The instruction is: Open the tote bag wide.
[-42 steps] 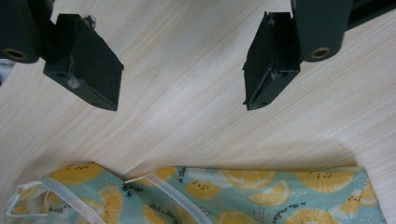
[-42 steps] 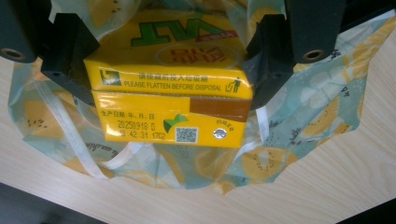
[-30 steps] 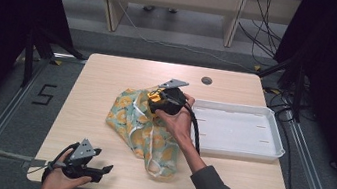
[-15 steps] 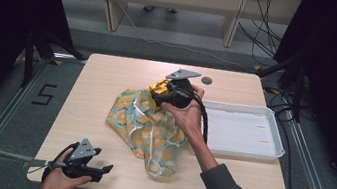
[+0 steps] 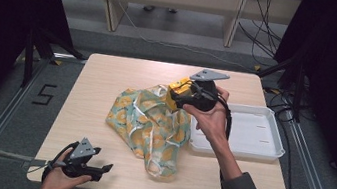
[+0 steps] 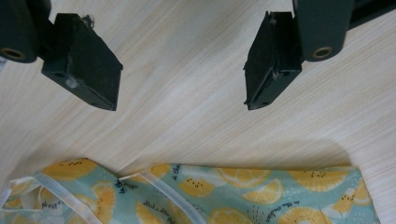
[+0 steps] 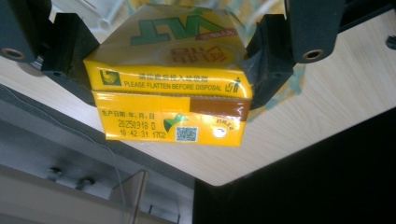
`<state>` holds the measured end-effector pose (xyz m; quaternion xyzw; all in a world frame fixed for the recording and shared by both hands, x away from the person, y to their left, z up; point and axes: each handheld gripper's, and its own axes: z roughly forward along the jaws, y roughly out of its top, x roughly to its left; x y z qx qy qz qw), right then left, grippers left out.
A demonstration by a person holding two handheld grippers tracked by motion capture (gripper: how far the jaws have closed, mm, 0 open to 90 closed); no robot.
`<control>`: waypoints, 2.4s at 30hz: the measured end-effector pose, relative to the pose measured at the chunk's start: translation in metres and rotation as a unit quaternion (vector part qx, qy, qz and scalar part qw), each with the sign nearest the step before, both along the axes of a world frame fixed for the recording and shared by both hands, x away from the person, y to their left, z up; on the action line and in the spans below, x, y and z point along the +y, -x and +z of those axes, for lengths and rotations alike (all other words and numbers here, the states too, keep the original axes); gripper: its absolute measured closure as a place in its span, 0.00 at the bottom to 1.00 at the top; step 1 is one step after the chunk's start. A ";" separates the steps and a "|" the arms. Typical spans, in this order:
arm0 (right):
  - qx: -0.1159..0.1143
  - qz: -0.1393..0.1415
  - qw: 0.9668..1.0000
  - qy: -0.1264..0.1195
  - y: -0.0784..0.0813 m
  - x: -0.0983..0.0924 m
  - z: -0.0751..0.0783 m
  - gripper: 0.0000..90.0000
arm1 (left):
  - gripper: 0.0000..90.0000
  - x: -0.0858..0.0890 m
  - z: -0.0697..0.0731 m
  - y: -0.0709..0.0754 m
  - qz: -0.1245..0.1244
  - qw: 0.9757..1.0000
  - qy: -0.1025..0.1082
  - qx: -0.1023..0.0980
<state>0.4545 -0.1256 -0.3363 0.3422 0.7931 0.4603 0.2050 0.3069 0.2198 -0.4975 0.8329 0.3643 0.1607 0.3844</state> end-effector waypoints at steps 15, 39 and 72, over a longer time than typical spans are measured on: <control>0.004 -0.054 0.999 0.005 0.016 -0.063 -0.025 0.33 | 0.29 -0.001 0.000 -0.002 0.008 1.000 0.005 0.000; 0.053 -0.087 0.994 0.040 0.014 -0.084 -0.082 0.33 | 0.29 -0.001 0.001 -0.001 0.002 1.000 0.007 -0.004; 0.065 -0.112 0.991 0.037 0.024 -0.088 -0.108 0.33 | 0.29 -0.002 0.001 0.000 0.004 1.000 0.011 -0.001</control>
